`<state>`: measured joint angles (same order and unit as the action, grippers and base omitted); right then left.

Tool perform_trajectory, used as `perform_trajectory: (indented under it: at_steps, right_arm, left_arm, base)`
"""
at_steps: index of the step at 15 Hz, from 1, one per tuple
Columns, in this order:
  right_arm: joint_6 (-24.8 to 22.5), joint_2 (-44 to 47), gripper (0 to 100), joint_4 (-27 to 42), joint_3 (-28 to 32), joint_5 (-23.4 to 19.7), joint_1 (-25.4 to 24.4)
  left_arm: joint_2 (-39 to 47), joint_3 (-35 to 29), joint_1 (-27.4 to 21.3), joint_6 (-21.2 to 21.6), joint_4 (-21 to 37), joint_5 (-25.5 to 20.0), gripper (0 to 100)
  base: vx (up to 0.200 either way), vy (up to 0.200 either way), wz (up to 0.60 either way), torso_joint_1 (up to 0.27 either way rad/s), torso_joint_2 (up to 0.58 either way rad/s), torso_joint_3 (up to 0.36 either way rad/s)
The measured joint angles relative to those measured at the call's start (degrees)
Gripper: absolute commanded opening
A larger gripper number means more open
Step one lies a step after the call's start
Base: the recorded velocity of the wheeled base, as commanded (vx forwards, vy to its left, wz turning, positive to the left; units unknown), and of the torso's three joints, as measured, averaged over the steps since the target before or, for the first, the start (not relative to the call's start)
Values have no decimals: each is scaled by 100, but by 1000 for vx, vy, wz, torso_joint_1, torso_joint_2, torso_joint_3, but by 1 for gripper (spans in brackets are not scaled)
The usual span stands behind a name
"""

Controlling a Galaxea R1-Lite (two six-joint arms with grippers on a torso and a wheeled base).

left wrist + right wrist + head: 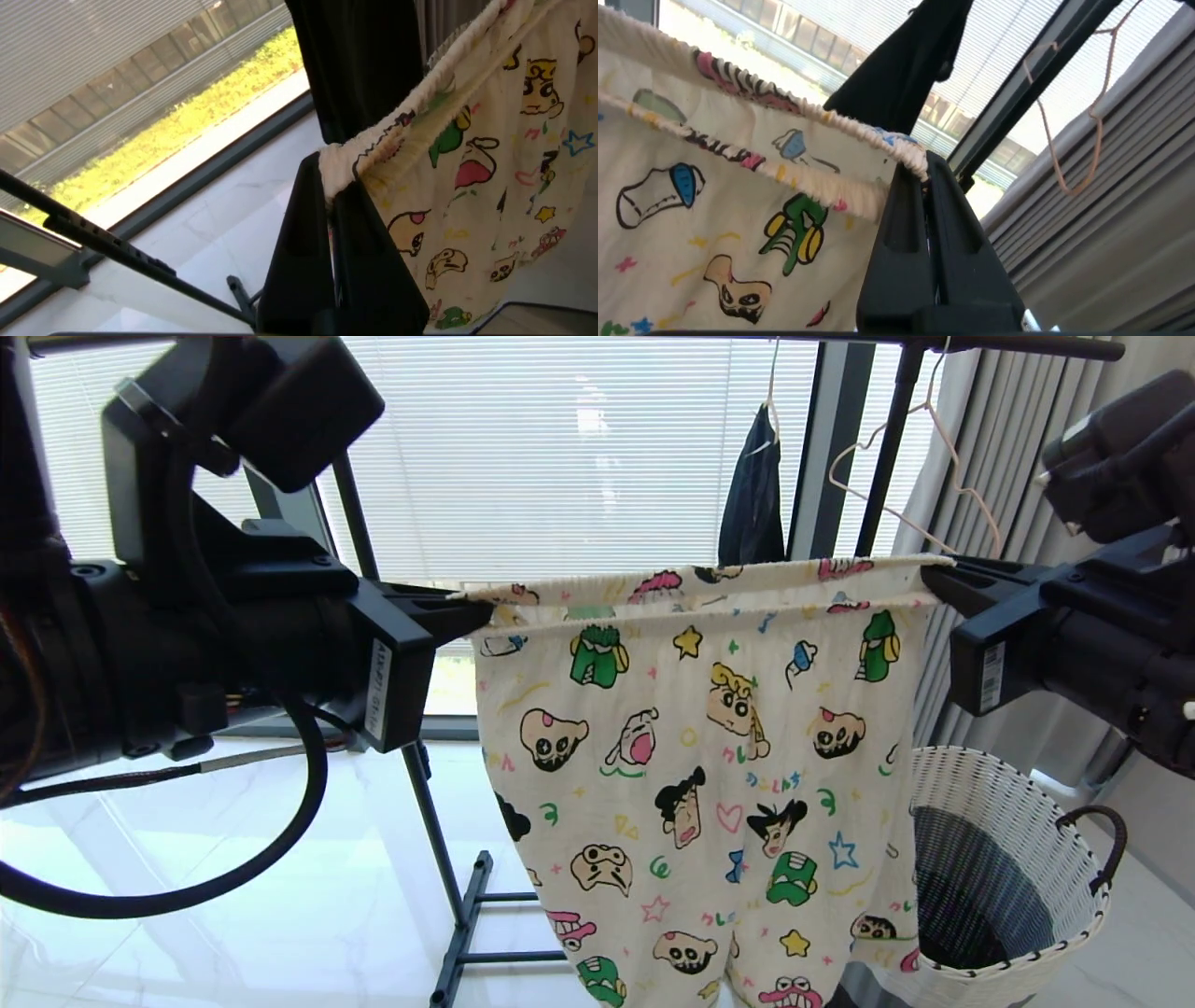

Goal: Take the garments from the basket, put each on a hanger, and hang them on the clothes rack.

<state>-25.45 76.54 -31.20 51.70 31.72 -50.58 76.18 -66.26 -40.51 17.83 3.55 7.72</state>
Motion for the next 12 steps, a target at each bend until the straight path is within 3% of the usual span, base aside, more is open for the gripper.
perform_trajectory:
  at_steps: [4,8,12]
  right_arm:
    - [0,-96,0,174,72,5,4]
    - [0,-519,0,631,-232,2,-215]
    - [-108,-1254,0,1291,-656,30,-1246]
  left_arm:
    - [-11,-199,-34,135,69,-35,0]
    - [193,-361,-63,397,-456,-340,0]
    - [678,-574,-276,406,-1503,-532,0]
  base:
    - [0,0,0,0,0,0]
    - [0,0,0,0,0,0]
    - [0,0,0,0,0,0]
